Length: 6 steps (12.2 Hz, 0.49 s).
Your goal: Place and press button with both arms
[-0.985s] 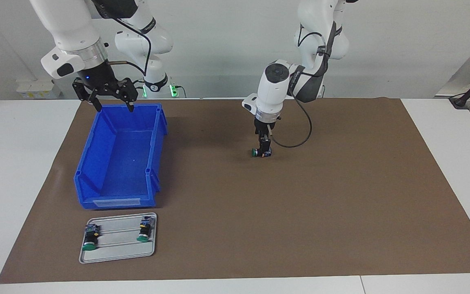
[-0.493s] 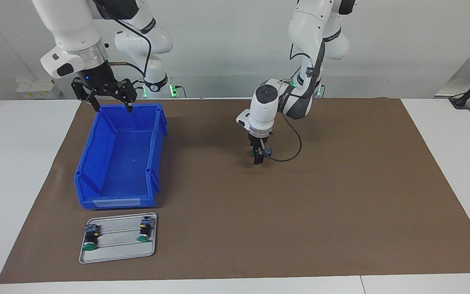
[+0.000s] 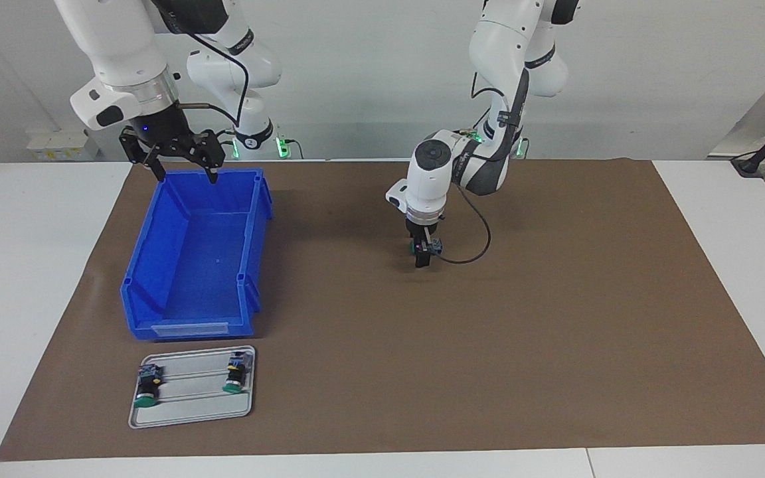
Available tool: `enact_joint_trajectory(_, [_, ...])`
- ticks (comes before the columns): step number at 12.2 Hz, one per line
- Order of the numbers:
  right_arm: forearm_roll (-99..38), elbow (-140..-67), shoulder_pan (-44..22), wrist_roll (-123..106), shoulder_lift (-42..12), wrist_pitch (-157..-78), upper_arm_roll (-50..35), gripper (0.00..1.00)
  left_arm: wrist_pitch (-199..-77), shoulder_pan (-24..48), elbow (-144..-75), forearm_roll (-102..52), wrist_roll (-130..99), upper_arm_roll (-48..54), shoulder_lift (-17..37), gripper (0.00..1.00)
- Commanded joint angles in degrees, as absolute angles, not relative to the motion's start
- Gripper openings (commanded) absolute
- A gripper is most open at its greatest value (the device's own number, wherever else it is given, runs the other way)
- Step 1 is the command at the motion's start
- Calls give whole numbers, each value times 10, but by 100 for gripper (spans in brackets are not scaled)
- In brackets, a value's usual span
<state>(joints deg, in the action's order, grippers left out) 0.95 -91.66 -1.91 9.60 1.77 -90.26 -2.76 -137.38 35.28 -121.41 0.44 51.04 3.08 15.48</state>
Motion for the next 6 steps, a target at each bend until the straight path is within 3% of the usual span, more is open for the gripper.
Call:
enact_joint_trajectory(1, [13, -928, -18, 107, 29, -900, -33, 100, -1389, 354, -1227, 18, 497, 23, 146, 100])
enact_joint_trajectory(6, [11, -928, -18, 108, 29, -903, -32, 100, -1406, 353, -1228, 18, 496, 25, 147, 100])
